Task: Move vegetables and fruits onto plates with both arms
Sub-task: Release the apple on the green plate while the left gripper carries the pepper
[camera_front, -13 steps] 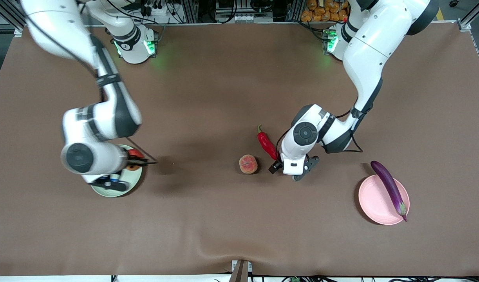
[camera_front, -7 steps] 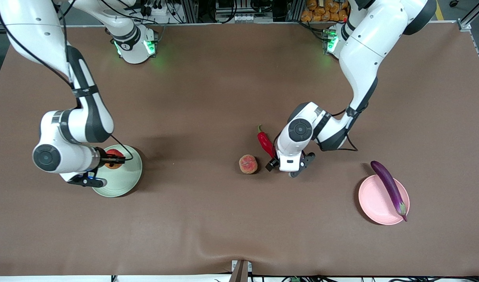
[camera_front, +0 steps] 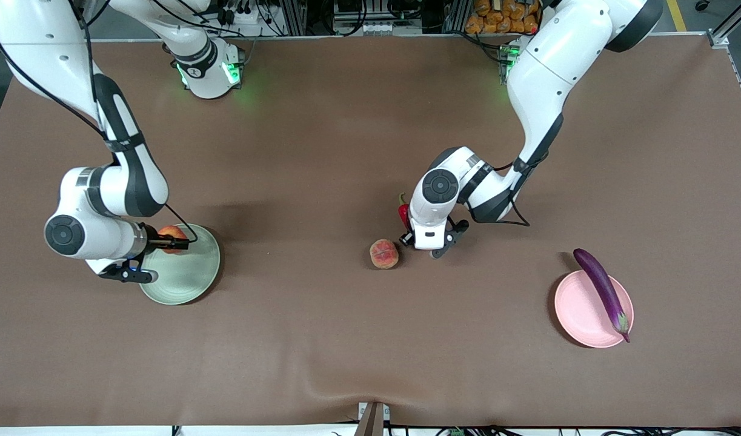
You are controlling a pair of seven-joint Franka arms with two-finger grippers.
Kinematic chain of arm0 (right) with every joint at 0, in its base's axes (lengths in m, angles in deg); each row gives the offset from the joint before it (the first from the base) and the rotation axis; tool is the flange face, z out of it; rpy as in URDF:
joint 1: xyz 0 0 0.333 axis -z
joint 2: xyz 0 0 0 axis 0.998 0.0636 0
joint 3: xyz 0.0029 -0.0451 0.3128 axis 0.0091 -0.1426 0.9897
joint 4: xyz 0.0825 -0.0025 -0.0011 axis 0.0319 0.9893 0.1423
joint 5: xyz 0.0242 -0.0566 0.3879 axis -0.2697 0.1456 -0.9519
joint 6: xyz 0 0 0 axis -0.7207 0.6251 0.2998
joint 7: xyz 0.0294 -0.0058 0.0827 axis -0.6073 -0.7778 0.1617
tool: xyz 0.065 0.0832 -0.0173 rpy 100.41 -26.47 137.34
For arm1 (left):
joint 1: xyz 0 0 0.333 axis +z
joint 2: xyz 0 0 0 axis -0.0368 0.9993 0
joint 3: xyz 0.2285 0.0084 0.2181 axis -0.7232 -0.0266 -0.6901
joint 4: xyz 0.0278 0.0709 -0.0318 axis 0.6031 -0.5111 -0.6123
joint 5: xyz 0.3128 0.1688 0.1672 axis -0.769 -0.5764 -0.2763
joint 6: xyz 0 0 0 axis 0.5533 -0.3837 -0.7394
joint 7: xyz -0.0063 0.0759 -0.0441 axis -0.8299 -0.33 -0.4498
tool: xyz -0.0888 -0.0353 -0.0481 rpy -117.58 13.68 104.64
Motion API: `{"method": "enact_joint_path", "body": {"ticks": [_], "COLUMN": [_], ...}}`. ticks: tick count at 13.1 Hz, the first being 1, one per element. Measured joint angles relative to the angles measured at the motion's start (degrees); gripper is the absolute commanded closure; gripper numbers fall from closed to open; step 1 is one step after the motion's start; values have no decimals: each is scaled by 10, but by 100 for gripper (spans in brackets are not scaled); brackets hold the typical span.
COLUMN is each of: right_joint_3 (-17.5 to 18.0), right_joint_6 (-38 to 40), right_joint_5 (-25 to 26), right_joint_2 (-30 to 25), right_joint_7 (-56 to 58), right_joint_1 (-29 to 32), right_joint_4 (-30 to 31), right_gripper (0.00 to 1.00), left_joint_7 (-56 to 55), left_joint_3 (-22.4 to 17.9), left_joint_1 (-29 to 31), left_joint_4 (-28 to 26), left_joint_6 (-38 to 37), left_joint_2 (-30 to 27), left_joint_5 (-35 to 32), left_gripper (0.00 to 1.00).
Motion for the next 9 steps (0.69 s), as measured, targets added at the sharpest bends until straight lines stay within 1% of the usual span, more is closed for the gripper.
{"method": "enact_joint_path", "body": {"ticks": [2, 3, 5, 6, 7, 9], "right_joint_3": [5, 6, 5, 5, 7, 12], "right_joint_6": [107, 136, 155, 156, 160, 160], "right_joint_5": [-1, -1, -8, -22, -46, -104], "right_joint_2": [-17, -24, -29, -29, -29, -28], "right_joint_7": [0, 6, 38, 29, -4, -120], "right_joint_1": [-2, -2, 3, 3, -2, -35], "right_joint_4": [-65, -92, -118, -120, -120, -126], "right_gripper": [0, 0, 0, 0, 0, 0], "left_joint_7": [0, 2, 28, 56, 95, 169], "left_joint_3": [-1, -5, -14, -17, -17, -18], "left_joint_1": [0, 2, 23, 48, 78, 130], "left_joint_4": [-15, -20, -19, -12, 1, 49], "left_joint_6": [0, 0, -5, -9, -12, -28], "left_joint_2": [-13, -19, -36, -46, -54, -59], "left_joint_5": [0, -5, -40, -51, -53, -53], "left_gripper": [100, 100, 100, 100, 100, 100]}}
